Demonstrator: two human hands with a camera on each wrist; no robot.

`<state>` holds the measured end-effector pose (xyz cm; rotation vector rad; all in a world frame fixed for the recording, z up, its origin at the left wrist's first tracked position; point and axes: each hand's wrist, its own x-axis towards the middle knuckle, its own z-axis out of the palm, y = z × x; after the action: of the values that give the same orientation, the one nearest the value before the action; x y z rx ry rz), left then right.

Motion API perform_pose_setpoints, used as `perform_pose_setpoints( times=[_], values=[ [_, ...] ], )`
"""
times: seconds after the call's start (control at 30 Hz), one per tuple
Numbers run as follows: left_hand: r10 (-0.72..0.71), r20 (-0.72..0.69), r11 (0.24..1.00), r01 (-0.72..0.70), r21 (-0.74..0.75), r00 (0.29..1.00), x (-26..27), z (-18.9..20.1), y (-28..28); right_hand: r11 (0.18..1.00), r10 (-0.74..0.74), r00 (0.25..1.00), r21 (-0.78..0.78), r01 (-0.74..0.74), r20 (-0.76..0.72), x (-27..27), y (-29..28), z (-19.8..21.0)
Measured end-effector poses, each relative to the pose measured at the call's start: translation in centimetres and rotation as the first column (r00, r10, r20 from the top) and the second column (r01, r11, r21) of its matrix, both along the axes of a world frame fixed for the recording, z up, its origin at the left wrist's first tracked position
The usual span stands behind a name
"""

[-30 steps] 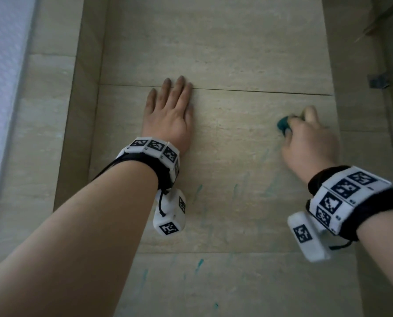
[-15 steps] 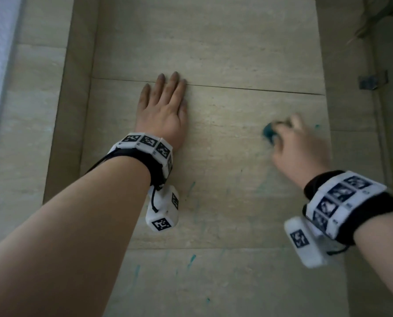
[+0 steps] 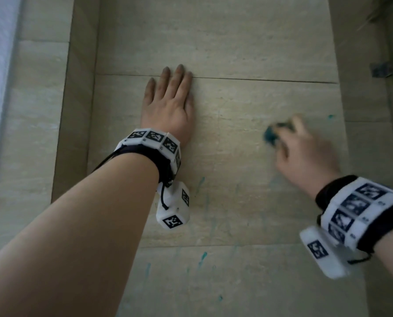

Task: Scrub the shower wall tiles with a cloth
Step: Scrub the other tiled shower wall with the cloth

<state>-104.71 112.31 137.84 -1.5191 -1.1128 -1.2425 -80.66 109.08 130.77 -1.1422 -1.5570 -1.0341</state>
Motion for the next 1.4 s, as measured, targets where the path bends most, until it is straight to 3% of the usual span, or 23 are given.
perform_pose_setpoints(
  times=[0.07, 0.13, 0.23, 0.33, 0.43, 0.5, 0.6, 0.63, 0.7, 0.8, 0.87, 0.97, 1.03, 1.1, 1.2, 1.3, 1.4],
  values=[
    [-0.005, 0.001, 1.0, 0.005, 0.006, 1.0, -0.1, 0.0, 0.0, 0.998, -0.031, 0.981, 0.048, 0.04, -0.192, 1.0, 0.1, 0.9],
    [-0.004, -0.002, 1.0, 0.004, 0.014, 1.0, 0.0, 0.1, 0.0, 0.997, -0.031, 0.978, 0.067, 0.046, -0.206, 0.2, 0.2, 0.5],
    [-0.003, -0.003, 1.0, 0.003, 0.008, 1.0, 0.0, 0.0, 0.0, 1.0, 0.026, 0.999, 0.005, -0.026, 0.042, -2.9, 0.0, -2.5],
    [0.001, 0.003, 1.0, -0.001, -0.012, 1.0, 0.0, 0.0, -0.2, 0.994, 0.107, 0.922, -0.065, -0.089, 0.373, -4.7, -0.3, -5.5],
    [0.004, -0.001, 0.999, -0.004, -0.05, 1.0, 0.2, -0.1, -0.6, 0.996, 0.08, 0.877, -0.072, -0.052, 0.473, -3.3, -1.0, -4.6],
    [-0.005, 0.009, 0.997, 0.006, -0.079, 1.0, 0.3, -0.1, -1.0, 0.994, -0.003, 0.946, -0.103, 0.039, 0.325, -0.9, -0.8, -2.3],
    [-0.029, 0.043, 0.993, 0.034, -0.112, 0.999, 1.3, 0.1, -1.8, 0.996, -0.079, 0.993, -0.048, 0.075, -0.091, 3.6, -0.1, 1.4],
    [-0.039, 0.034, 0.993, 0.042, -0.11, 0.999, 2.1, 0.1, -1.9, 0.996, -0.077, 0.984, -0.051, 0.07, -0.161, 4.4, -0.2, 2.1],
    [-0.042, -0.042, 0.994, 0.037, -0.1, 0.998, 4.0, 0.4, -1.9, 0.99, -0.118, 0.98, -0.09, 0.104, -0.16, 4.5, -0.3, 2.5],
    [-0.029, -0.131, 0.995, 0.016, -0.099, 0.991, 7.1, 0.8, -1.5, 0.971, -0.177, 0.984, -0.171, 0.17, -0.031, 2.4, -1.9, 1.1],
    [-0.023, -0.119, 0.989, 0.005, -0.15, 0.993, 8.7, 0.8, -1.0, 0.96, -0.139, 0.974, -0.217, 0.177, 0.179, 0.9, -2.5, -1.0],
    [0.037, -0.095, 0.981, -0.054, -0.185, 0.995, 10.1, 0.4, -0.3, 0.943, -0.006, 0.874, -0.289, 0.166, 0.485, -0.1, -3.1, -3.1],
    [0.055, -0.082, 0.987, -0.066, -0.149, 0.995, 10.3, 0.1, -0.1, 0.964, -0.014, 0.857, -0.22, 0.148, 0.515, 0.8, -3.1, -2.4],
    [0.049, -0.069, 0.99, -0.057, -0.129, 0.996, 10.4, 0.0, -0.1, 0.97, -0.077, 0.907, -0.18, 0.165, 0.415, 2.7, -2.4, -0.3],
    [0.046, -0.08, 0.99, -0.057, -0.131, 0.996, 10.4, 0.0, -0.1, 0.986, -0.116, 0.992, -0.113, 0.12, 0.044, 6.4, -0.9, 3.0],
    [0.05, -0.075, 0.99, -0.059, -0.124, 0.996, 10.5, 0.0, -0.1, 0.997, -0.045, 0.949, -0.072, 0.024, -0.313, 8.7, 0.3, 5.3],
    [0.059, -0.072, 0.992, -0.067, -0.11, 0.996, 10.5, 0.0, 0.1, 0.988, -0.112, 0.901, -0.145, 0.056, -0.419, 7.7, 0.5, 5.3]
  ],
)
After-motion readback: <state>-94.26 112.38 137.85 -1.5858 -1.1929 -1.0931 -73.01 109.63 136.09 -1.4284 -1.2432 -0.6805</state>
